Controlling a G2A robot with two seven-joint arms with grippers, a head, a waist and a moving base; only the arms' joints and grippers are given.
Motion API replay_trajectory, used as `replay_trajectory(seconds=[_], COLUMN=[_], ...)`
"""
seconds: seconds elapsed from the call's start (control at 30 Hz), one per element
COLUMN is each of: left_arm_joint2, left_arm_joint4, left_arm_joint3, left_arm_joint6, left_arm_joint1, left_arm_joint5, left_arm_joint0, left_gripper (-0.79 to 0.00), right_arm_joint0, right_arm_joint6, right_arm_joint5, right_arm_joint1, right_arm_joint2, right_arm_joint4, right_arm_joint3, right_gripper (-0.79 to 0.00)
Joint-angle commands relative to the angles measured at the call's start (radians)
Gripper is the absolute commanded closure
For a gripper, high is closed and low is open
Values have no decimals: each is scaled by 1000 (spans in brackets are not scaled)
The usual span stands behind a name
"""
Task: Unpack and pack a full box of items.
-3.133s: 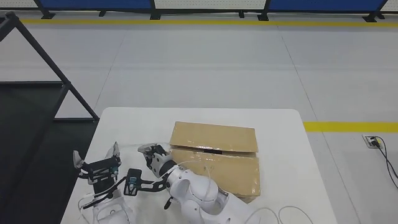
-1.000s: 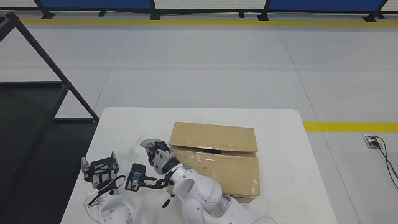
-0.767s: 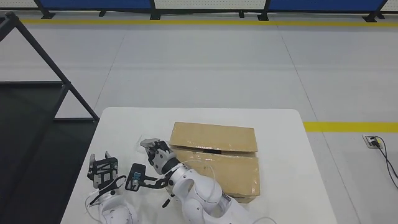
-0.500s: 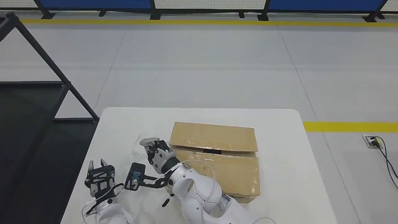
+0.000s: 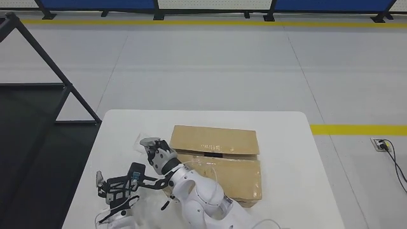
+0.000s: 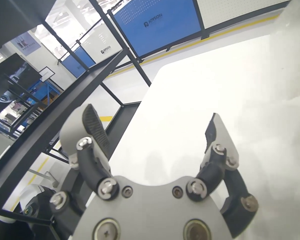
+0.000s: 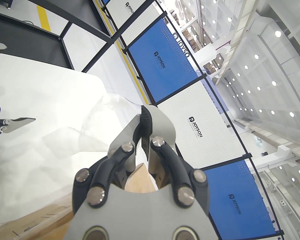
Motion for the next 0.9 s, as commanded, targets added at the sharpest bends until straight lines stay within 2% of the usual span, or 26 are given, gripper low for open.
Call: replay_trajectory(seconds=[0.0,0.4,0.67,0.87], left_arm_joint2=[14,75,112,124], left_arm_joint4=[12,39,56,56], left_arm_joint3=[12,70,136,154], left_arm_joint6=[4,19,25,47], left_arm_joint1=[-1,-12,-20,-23], left_arm_joint5=[-2,17,35,54], left_arm_joint0=[-9,-54,-112,-121], left_gripper=[-785,-767,-640,-573], right_arm_joint0=[0,8,21,27], right_arm_joint6=[2,0,-9,-14], right_arm_joint5=[0,-8,-9,-13], right_arm_joint1=[-2,-19,-31,-38], right_arm_joint2=[1,5,6,11], right_arm_joint4=[-1,5,8,11], right_arm_joint3=[0,16,37,47], right_gripper=[0,0,0,0])
